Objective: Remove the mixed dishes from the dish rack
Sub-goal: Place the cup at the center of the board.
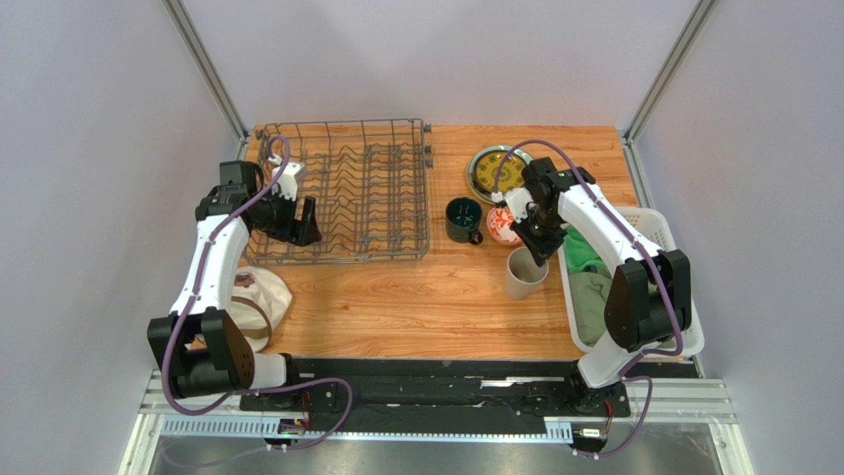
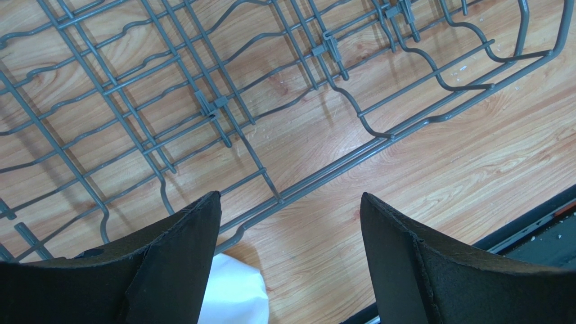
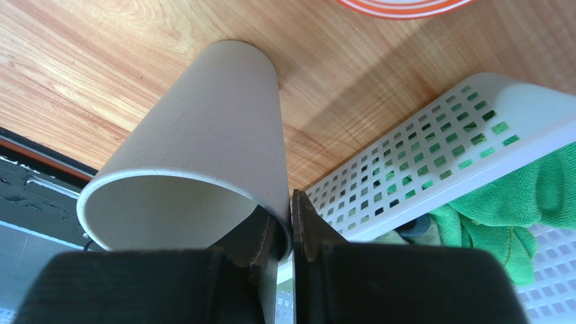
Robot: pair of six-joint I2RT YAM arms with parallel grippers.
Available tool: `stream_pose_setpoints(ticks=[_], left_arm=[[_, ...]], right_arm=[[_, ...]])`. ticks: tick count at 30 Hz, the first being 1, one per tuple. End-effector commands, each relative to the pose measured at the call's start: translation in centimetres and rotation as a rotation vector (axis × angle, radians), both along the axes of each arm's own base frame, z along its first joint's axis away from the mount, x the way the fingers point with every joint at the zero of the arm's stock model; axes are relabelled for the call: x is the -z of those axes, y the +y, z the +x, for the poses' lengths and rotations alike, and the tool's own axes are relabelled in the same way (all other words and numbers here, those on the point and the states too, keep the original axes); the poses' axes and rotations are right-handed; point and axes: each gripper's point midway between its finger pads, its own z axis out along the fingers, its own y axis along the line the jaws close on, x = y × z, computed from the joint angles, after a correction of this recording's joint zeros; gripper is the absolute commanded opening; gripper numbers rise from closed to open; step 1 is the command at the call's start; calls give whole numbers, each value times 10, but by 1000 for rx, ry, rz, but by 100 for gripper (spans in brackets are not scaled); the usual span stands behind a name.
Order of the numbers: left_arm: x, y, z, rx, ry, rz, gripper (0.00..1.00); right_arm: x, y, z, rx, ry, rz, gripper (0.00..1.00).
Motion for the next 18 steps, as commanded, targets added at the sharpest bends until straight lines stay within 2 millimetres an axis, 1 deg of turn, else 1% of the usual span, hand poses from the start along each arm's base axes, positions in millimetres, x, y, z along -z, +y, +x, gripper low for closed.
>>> stream_pose_setpoints(ticks=[1, 4, 9, 12, 15, 16, 18], left_arm=[[-14, 2, 0, 21, -73, 24, 83], [-14, 2, 0, 22, -72, 25, 83], [-15, 3, -2, 24, -77, 32, 83], [-15, 3, -2, 25, -79, 37, 83], [-15, 3, -3, 27, -81, 38, 83], [-14, 3, -3, 28, -80, 39, 83], [-14, 3, -3, 29, -79, 40, 83]], right_arm=[[-10, 0, 27, -8, -89, -15, 12], [-14, 1, 30, -6, -96, -13, 13], [-12, 1, 30, -8, -86, -16, 17], [-10, 1, 30, -9, -77, -18, 22], [-8, 0, 30, -5, -73, -20, 23], [-8, 1, 30, -6, -71, -21, 26], [-9, -1, 30, -4, -76, -26, 29]])
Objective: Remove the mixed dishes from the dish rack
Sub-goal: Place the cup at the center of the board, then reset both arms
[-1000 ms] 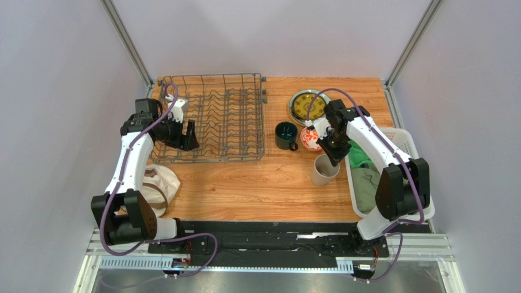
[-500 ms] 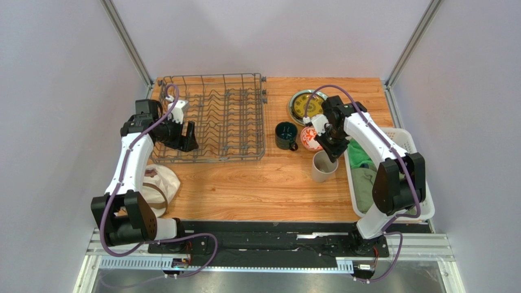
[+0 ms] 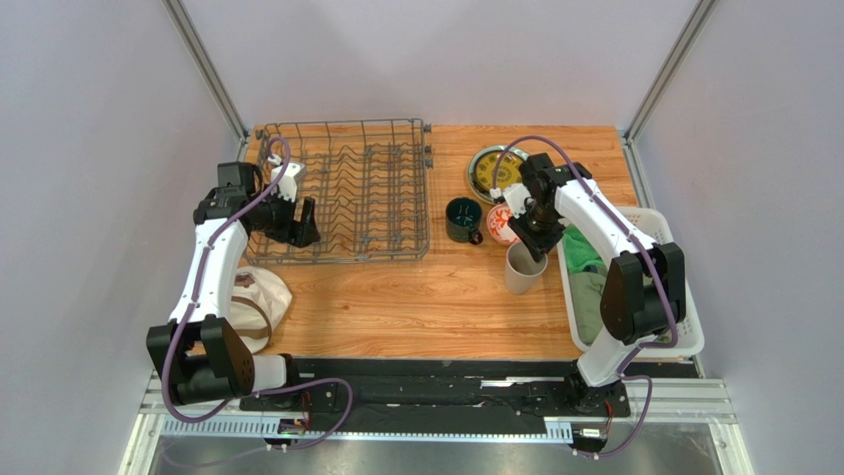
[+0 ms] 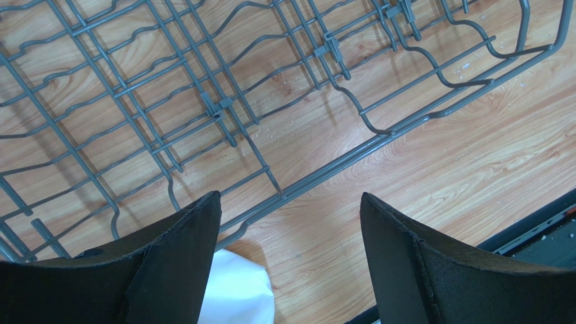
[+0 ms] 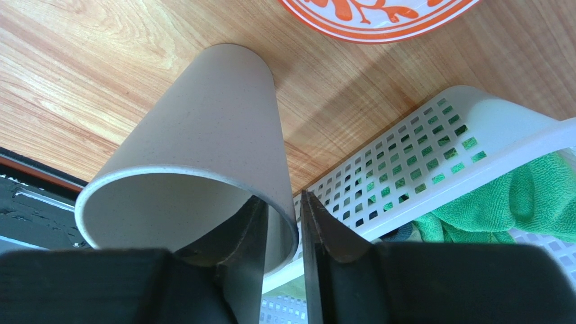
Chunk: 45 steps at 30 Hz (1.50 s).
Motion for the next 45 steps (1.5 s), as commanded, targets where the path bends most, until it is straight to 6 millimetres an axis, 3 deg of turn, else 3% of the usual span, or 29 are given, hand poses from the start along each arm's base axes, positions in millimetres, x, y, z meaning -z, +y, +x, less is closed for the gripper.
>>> stream_pose_setpoints(ticks=[1, 15, 20, 24, 26, 33, 37, 39, 40, 43, 44, 45], left_arm=[[-7, 2, -1, 20, -47, 21, 83], [-7, 5, 3, -2, -90, 36, 83], [-11, 10, 7, -31, -131, 59, 84], [-19, 16, 14, -57, -200, 85, 84], [-23, 17, 17, -73, -221, 89, 93], [-51, 14, 29, -94, -306, 53, 95], [-73, 16, 34, -129, -385, 48, 96], [-90, 21, 37, -158, -450, 62, 96], [-97, 22, 38, -173, -472, 61, 96], [-121, 27, 40, -207, -548, 73, 96], [-126, 28, 40, -215, -559, 78, 96], [-138, 30, 40, -221, -588, 83, 96]], right_arm=[[-12, 0, 15, -5, -64, -5, 31], [-51, 5, 19, 10, -148, 44, 51], [-79, 6, 22, 18, -220, 64, 58], [-110, 10, 29, 35, -331, 110, 70], [-121, 13, 33, 49, -377, 135, 78], [-165, 18, 61, 132, -605, 210, 100], [-190, 10, 77, 222, -777, 228, 100], [-217, 4, 87, 284, -915, 260, 100], [-213, 2, 89, 305, -935, 259, 100], [-245, -10, 93, 392, -1099, 315, 100], [-240, -12, 93, 414, -1109, 324, 100], [-257, -14, 93, 430, -1176, 368, 100]])
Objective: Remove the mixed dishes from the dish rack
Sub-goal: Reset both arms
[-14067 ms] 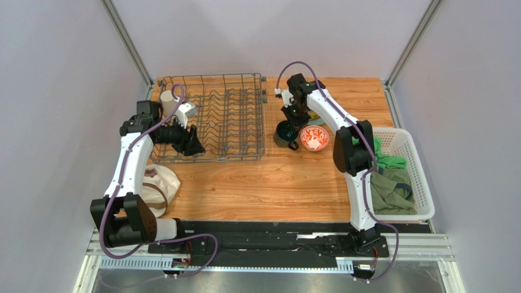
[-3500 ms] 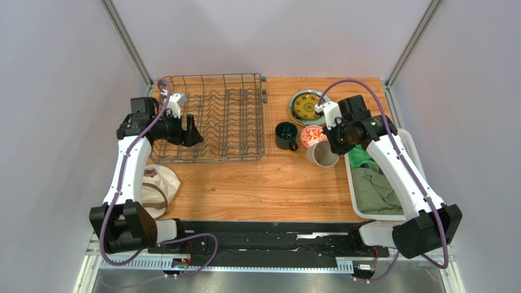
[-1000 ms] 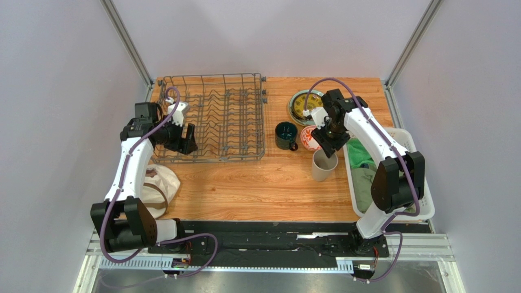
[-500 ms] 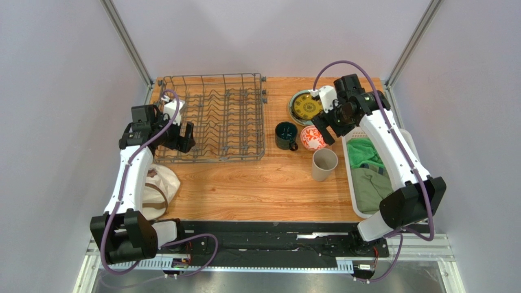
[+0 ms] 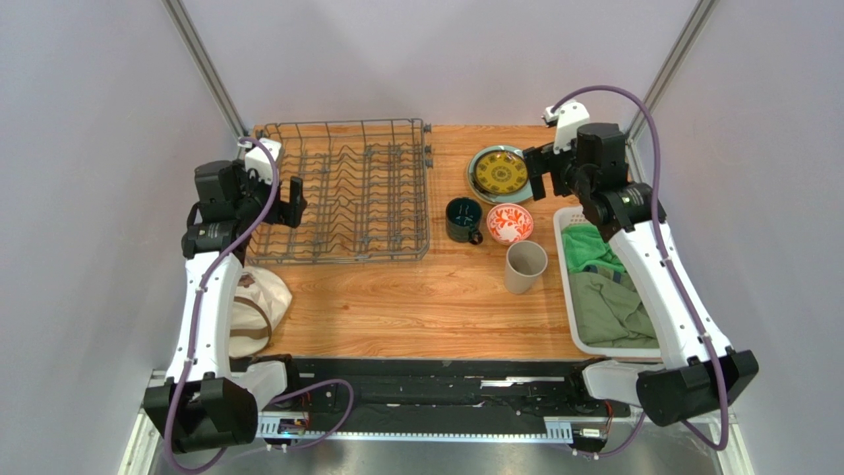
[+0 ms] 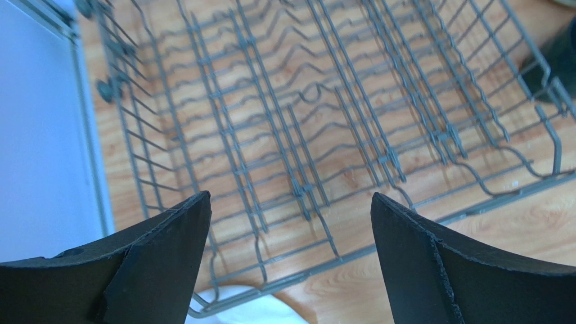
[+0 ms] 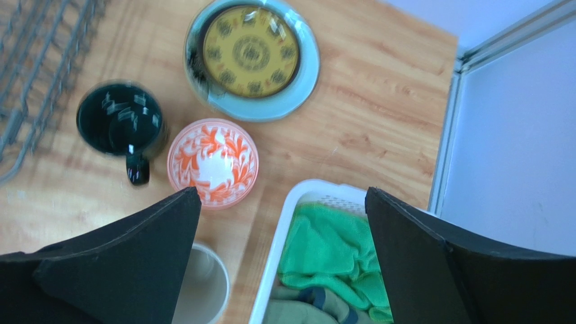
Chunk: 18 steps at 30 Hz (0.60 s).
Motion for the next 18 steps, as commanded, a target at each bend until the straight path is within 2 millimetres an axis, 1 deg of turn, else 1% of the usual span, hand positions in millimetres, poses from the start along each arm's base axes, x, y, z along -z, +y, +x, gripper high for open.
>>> stream_pose_setpoints(ticks=[1, 2, 3, 5, 6, 8, 9, 14, 15, 18], left_arm=[[-71, 9, 10, -62, -211, 15, 96], [-80, 12, 11, -77, -239, 23, 96], [-88, 12, 9, -81, -265, 27, 96], [-102, 15, 9, -102, -312, 30, 97], [-104, 15, 9, -109, -320, 20, 97], [-108, 15, 10, -111, -337, 13, 97], [-107, 14, 10, -112, -335, -1, 97], [-104, 6, 16, -73, -386, -28, 97], [-104, 6, 16, -71, -392, -29, 97], [-104, 6, 16, -76, -398, -30, 97]], right_arm=[[-68, -17, 19, 143, -331, 165, 100], [-64, -17, 19, 144, -336, 174, 100], [-71, -18, 18, 148, -366, 188, 100], [-69, -21, 19, 174, -370, 215, 100], [-68, -20, 18, 173, -374, 222, 100], [-65, -18, 17, 166, -379, 235, 100], [-59, -17, 17, 161, -373, 235, 100], [-57, -21, 13, 175, -394, 234, 100], [-60, -21, 13, 173, -412, 242, 100], [-58, -22, 10, 175, -423, 244, 100]])
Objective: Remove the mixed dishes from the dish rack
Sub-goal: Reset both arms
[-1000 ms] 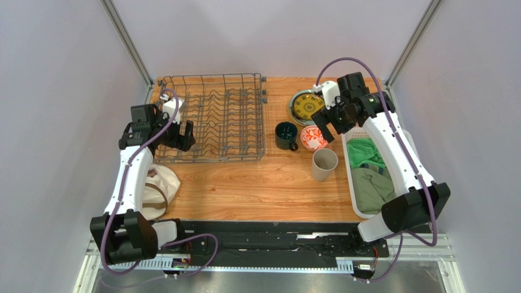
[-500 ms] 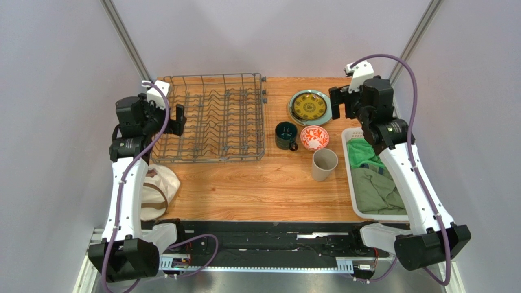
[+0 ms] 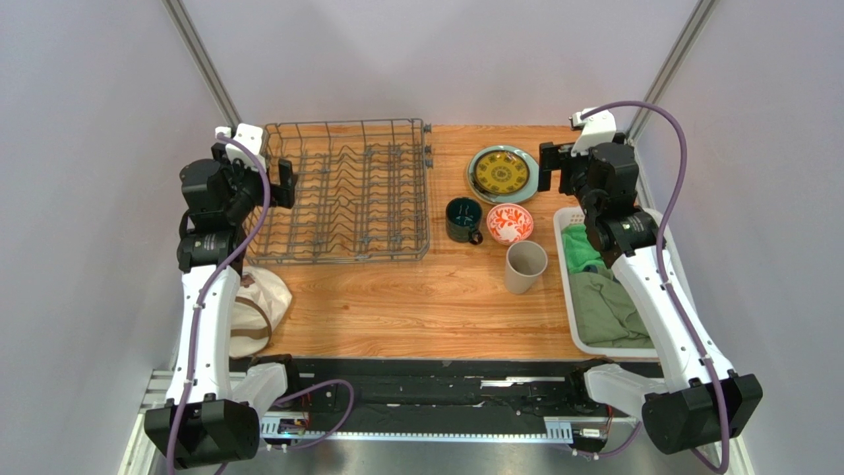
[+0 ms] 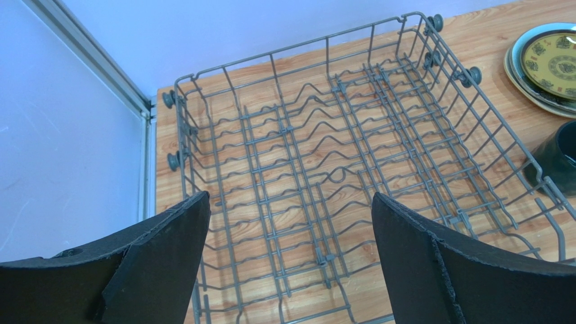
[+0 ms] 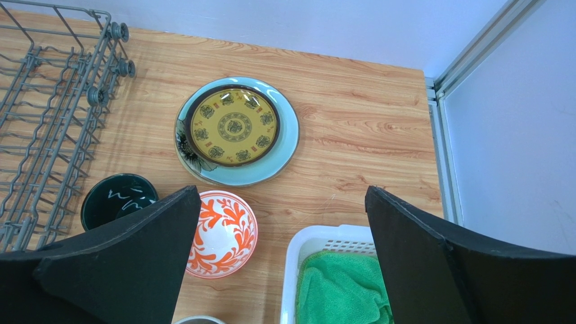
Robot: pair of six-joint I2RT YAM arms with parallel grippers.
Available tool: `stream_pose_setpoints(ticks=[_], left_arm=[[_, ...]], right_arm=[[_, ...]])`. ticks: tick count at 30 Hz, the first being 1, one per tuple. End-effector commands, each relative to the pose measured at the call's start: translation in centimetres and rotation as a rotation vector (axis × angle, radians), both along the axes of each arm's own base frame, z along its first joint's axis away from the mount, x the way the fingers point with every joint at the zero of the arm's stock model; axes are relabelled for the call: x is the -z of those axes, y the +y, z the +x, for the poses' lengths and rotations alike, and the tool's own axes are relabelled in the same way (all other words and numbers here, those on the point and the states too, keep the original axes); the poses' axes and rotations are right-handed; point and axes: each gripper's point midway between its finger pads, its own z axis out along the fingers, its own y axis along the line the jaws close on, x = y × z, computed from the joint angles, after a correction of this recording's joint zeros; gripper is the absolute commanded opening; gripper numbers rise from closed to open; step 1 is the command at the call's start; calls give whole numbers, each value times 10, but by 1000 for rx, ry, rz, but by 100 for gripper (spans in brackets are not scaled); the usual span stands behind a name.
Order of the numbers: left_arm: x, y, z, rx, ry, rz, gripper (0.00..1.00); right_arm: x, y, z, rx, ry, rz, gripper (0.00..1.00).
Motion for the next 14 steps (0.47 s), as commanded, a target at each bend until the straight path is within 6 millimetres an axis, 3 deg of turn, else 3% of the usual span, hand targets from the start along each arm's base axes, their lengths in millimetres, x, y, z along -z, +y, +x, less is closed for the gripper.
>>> stream_pose_setpoints(ticks=[1, 8, 14], left_arm=[[-23, -1, 2, 3, -98, -16, 97], [-30, -5, 1, 14, -137, -33, 97], [-23, -5, 2, 15, -124, -34, 97]], right_arm=[[-35, -4, -5, 26, -140, 49, 100], [-35, -7, -11, 35, -166, 43, 99], [-33, -9, -12, 39, -165, 39, 100]])
